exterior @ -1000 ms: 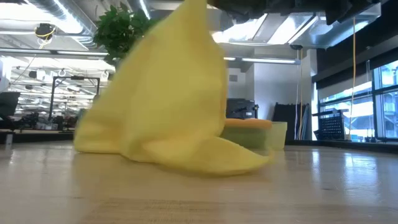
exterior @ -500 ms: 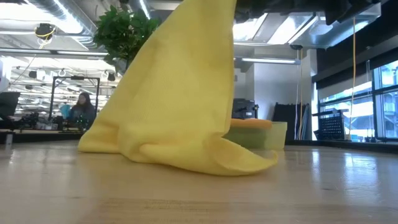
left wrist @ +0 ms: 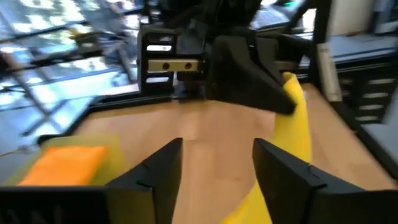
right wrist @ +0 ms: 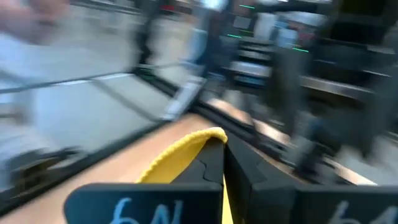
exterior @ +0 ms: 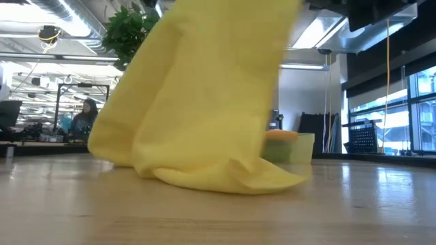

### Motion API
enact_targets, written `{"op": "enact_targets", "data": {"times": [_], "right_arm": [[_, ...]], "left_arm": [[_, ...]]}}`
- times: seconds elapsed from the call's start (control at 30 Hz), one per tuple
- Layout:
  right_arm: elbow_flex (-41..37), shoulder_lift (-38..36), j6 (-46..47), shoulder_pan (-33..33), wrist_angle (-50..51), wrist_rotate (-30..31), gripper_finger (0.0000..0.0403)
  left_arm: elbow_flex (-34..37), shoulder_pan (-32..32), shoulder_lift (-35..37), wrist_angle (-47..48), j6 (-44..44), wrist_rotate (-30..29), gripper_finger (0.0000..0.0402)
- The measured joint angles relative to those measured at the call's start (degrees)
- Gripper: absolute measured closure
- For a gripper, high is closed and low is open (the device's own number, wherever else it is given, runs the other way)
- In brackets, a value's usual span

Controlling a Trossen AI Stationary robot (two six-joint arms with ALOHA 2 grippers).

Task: Fold microfiber towels
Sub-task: Fold the yellow microfiber towel

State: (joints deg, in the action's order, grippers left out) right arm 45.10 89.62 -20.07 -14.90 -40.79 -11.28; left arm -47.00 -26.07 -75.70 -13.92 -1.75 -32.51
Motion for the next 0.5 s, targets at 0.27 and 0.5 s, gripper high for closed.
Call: {"op": "enact_targets", "data": {"times": [0.27,0.5], "right_arm": [[0.0,-0.02,-1.93,-1.58,3.77,-15.84,0.0401],[0.0,-0.02,-2.91,-2.27,5.69,-15.36,0.0401]], "left_arm": [[-0.02,3.08,-2.89,4.69,8.98,13.33,0.0182],[0.02,6.18,-11.47,-5.02,8.68,25.87,0.0181]]}}
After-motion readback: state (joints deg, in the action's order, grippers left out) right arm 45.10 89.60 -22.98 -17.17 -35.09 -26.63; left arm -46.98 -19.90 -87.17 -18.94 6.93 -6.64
